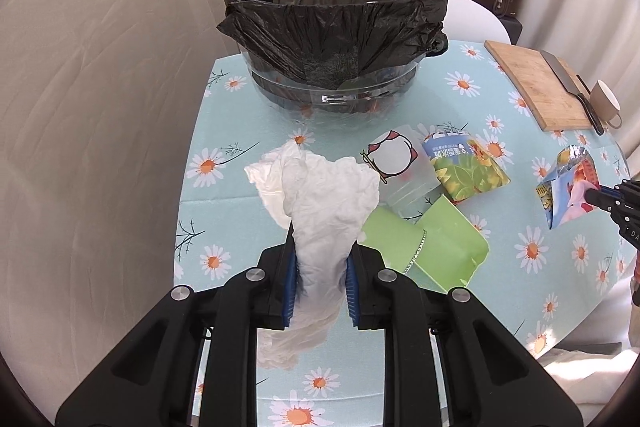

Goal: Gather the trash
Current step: 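Lift and carry the tissue and wrapper toward the trash bin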

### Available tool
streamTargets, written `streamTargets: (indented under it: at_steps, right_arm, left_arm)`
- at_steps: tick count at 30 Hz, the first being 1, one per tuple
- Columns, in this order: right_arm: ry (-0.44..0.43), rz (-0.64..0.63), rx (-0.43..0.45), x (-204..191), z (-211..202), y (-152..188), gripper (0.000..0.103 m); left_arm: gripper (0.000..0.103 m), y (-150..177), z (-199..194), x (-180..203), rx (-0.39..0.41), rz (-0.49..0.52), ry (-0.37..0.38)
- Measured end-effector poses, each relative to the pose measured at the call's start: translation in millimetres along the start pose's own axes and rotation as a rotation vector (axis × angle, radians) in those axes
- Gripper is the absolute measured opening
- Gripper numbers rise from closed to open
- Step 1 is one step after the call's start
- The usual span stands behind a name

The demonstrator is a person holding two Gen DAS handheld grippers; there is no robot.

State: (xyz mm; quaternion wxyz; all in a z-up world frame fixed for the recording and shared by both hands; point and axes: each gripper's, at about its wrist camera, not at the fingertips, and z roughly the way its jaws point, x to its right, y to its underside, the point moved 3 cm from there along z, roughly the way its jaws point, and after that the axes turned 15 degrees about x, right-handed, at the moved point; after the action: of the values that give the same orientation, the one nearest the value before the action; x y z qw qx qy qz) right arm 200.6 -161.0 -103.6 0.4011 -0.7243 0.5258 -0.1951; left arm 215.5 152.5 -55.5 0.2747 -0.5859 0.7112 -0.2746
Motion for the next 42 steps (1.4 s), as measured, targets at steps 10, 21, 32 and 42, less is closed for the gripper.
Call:
streamTargets:
  at_steps: [10,21,32,42]
  right_arm:
    - [0.002,-0.071,0.069,-3.1,-21.5,-32.9,0.007]
    - [0.018,-0.112,0.140,-7.3,-35.6,-65.8,0.007]
    - [0.027,-0.187,0.212,-24.1,-43.4,-113.9,0.007]
    - [0.012,-0.245,0.243,-45.2,-39.5,-160.2,0.007]
  left_arm:
    - [0.021,-1.6,-22.9,-0.8,0.034,-0.014,-0.005]
    - [0.020,-29.6,-54.8,-3.2,0.148,0.003,-0.018]
    - [0.020,-75.9,-86.1,-10.1,0.253,-0.004,-0.048]
    - [0.020,-115.3,-109.1,-25.3,0.307,-0.007,-0.100]
